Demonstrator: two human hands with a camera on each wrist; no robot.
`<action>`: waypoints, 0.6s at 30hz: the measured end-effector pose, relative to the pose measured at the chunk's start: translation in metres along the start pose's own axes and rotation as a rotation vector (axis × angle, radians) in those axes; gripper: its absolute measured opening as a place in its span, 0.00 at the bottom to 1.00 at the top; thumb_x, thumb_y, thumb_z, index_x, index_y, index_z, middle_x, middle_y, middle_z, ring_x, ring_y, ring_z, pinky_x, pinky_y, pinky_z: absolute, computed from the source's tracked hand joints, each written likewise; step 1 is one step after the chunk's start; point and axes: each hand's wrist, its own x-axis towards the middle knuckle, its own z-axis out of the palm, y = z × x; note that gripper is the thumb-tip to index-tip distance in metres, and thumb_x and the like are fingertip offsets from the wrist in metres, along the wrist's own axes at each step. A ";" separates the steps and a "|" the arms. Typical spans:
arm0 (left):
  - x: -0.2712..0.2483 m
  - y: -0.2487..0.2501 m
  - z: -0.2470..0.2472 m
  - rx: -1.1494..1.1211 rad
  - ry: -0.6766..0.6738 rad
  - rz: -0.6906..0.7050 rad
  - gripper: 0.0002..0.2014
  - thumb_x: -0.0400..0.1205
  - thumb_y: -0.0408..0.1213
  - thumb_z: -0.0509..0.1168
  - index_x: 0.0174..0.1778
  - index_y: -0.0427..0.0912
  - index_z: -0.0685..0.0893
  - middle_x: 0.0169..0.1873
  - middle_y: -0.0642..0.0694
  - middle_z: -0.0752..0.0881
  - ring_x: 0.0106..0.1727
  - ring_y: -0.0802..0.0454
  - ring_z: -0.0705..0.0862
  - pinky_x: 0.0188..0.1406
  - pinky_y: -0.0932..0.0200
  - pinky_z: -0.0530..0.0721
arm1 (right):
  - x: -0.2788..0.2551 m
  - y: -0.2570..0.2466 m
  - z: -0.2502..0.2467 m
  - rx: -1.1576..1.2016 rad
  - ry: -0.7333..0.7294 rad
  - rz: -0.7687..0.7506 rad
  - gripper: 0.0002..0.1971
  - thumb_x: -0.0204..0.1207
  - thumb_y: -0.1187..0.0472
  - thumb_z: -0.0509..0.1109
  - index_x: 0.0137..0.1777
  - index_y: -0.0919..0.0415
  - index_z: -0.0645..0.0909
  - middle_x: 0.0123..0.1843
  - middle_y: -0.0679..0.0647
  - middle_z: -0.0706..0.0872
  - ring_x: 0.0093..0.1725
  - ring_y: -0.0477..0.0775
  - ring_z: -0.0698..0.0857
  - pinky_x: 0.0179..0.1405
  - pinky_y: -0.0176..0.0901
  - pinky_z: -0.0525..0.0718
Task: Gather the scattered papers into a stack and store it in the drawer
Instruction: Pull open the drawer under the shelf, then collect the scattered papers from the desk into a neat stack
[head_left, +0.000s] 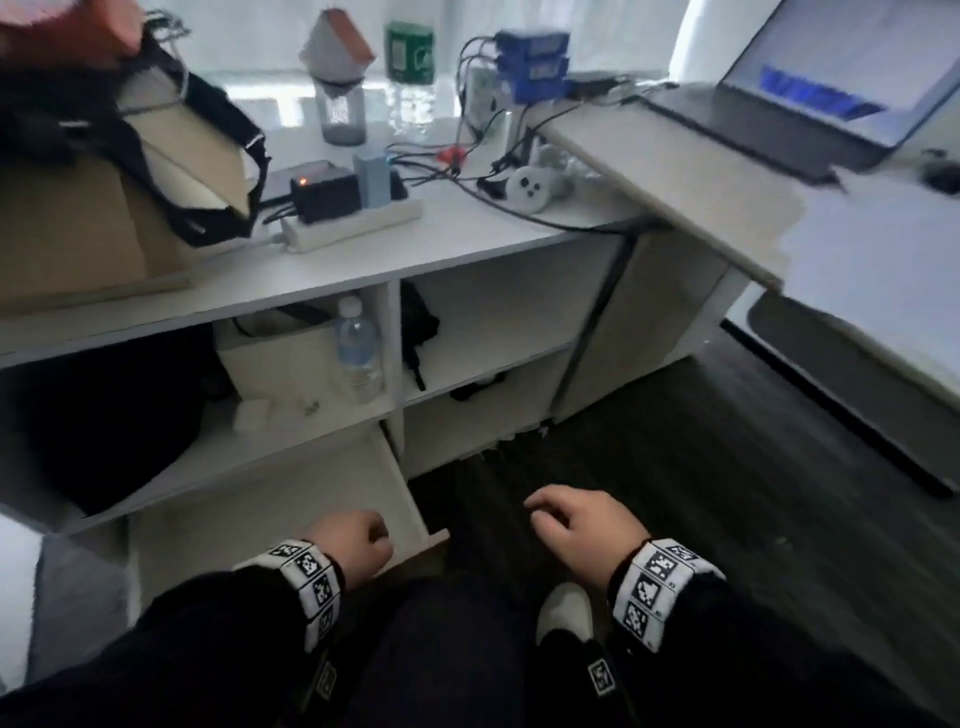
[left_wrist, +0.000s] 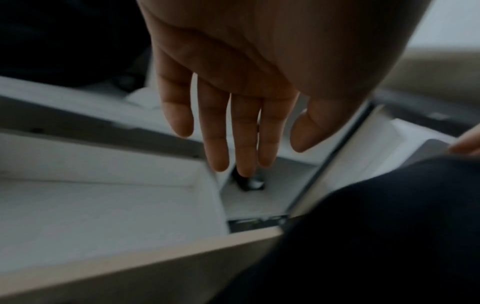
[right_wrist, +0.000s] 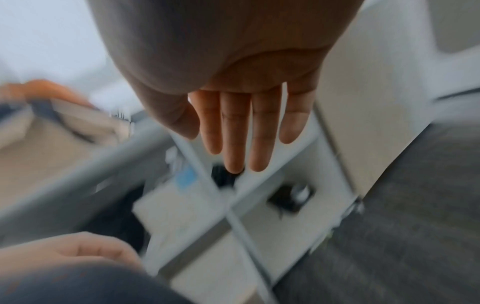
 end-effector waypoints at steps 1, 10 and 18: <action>-0.003 0.018 -0.006 -0.003 0.034 0.054 0.13 0.80 0.49 0.61 0.57 0.54 0.86 0.55 0.51 0.88 0.58 0.50 0.85 0.50 0.62 0.78 | -0.018 0.008 -0.011 0.012 0.042 0.013 0.15 0.79 0.46 0.63 0.62 0.40 0.85 0.56 0.38 0.90 0.56 0.41 0.86 0.53 0.36 0.82; -0.062 0.181 -0.010 -0.023 0.165 0.463 0.04 0.77 0.54 0.61 0.38 0.69 0.80 0.48 0.62 0.88 0.51 0.60 0.85 0.53 0.63 0.82 | -0.189 0.101 -0.085 0.012 0.342 0.200 0.16 0.79 0.42 0.60 0.60 0.39 0.84 0.47 0.37 0.90 0.46 0.39 0.86 0.48 0.36 0.84; -0.127 0.296 0.004 -0.144 0.119 0.794 0.06 0.78 0.49 0.68 0.39 0.68 0.85 0.35 0.61 0.89 0.37 0.66 0.86 0.43 0.64 0.85 | -0.312 0.148 -0.098 0.009 0.652 0.331 0.17 0.80 0.44 0.58 0.63 0.41 0.84 0.56 0.36 0.89 0.57 0.38 0.84 0.60 0.39 0.81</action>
